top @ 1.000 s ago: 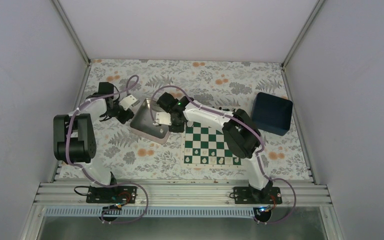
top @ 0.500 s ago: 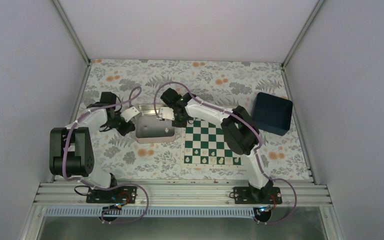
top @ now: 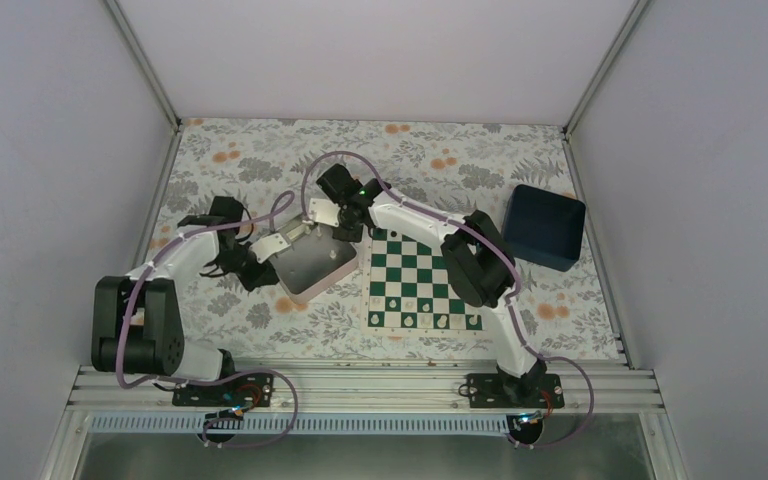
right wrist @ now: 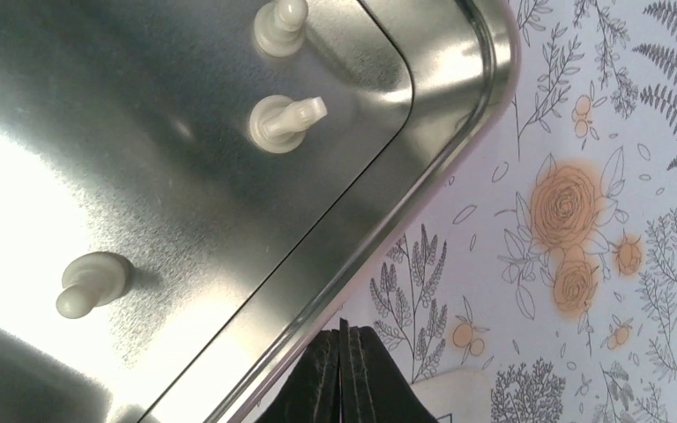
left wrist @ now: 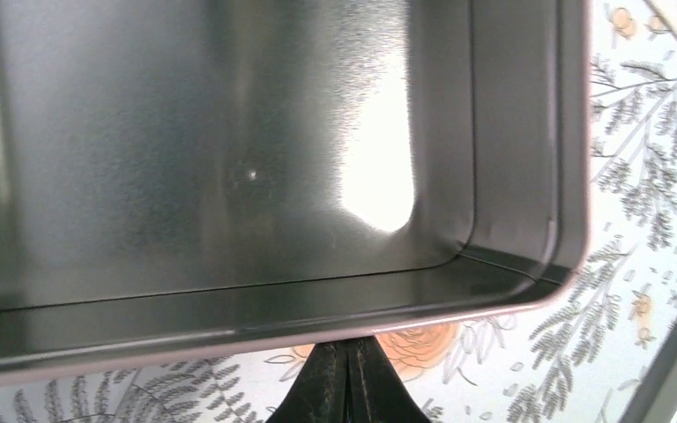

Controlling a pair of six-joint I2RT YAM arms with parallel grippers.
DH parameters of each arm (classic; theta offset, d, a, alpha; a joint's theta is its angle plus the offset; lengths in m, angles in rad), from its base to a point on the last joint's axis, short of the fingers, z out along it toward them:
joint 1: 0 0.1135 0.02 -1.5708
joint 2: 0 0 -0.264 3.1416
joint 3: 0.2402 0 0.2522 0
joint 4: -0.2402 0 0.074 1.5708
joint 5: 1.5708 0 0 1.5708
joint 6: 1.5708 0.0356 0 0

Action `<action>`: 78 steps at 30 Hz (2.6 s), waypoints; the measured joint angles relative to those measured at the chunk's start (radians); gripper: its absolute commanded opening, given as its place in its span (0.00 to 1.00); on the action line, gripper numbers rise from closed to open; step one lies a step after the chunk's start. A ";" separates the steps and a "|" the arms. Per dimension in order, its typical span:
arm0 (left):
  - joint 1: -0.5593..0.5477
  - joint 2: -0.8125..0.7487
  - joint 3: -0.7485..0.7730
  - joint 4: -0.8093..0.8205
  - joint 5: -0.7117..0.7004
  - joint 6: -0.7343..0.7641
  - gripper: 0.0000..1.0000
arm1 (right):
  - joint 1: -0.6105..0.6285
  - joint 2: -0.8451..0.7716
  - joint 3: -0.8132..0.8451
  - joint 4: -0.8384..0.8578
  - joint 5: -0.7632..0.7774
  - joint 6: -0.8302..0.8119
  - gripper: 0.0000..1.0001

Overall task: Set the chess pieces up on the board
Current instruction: Adjust the storage box at the center of the board.

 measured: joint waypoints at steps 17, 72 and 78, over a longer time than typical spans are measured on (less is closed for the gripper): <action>0.069 -0.047 0.390 -0.160 -0.093 0.099 0.02 | 0.008 -0.181 -0.138 0.008 -0.025 0.013 0.04; 0.113 0.251 0.405 -0.026 -0.144 0.063 0.02 | -0.075 -0.095 -0.077 -0.050 -0.095 0.030 0.04; 0.124 0.462 0.612 0.034 -0.129 0.021 0.02 | -0.092 -0.039 -0.029 -0.027 -0.076 0.029 0.04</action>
